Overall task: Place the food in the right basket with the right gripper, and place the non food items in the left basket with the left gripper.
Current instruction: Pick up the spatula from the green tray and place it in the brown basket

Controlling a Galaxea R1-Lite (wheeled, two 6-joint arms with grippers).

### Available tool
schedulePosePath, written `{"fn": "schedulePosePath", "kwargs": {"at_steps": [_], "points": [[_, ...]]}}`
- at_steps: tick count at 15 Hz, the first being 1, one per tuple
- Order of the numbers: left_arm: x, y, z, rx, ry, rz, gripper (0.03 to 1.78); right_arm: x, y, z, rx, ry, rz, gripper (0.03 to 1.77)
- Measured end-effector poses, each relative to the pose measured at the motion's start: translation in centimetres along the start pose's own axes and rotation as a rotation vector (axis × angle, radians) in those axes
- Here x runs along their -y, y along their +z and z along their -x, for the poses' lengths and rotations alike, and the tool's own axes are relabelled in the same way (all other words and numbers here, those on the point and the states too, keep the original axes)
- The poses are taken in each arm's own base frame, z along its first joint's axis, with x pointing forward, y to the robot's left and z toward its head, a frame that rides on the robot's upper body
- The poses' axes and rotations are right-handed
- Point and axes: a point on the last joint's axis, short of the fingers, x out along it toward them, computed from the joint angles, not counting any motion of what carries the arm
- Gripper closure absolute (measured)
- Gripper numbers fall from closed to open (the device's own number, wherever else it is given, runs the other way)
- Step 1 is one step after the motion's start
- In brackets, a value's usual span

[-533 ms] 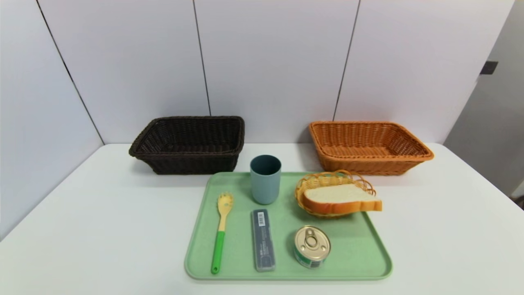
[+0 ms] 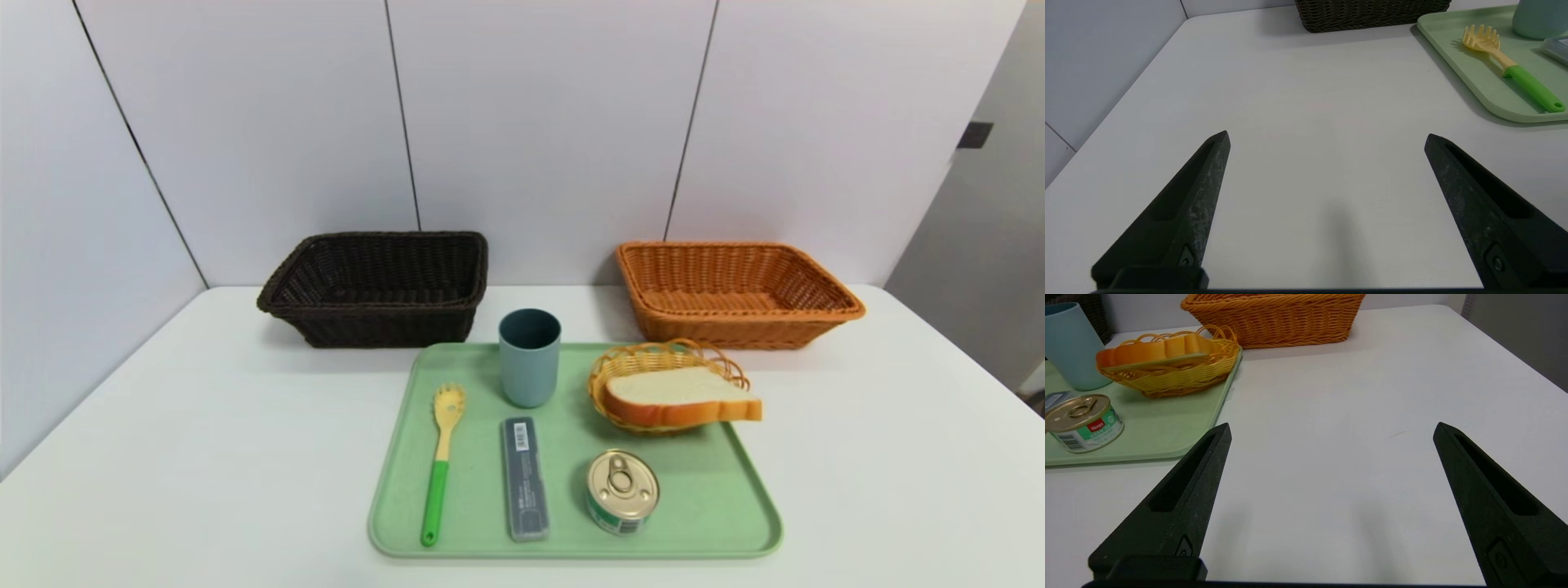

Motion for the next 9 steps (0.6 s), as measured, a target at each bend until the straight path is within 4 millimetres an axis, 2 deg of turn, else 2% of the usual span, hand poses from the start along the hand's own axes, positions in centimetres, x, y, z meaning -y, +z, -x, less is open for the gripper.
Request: {"fn": "schedulePosePath", "kwargs": {"at_steps": [4, 6, 9], "points": [[0.0, 0.0, 0.0, -0.002, -0.013, -0.035, 0.12, 0.0, 0.1, 0.0, 0.003, 0.002, -0.002, 0.09], [0.0, 0.6, 0.3, 0.002, -0.02, -0.064, 0.12, -0.1, 1.2, 0.4, 0.031, 0.026, -0.005, 0.09], [-0.1, 3.7, 1.9, 0.027, -0.018, -0.066, 0.12, -0.4, 4.0, 1.2, 0.044, 0.075, -0.008, 0.09]]}}
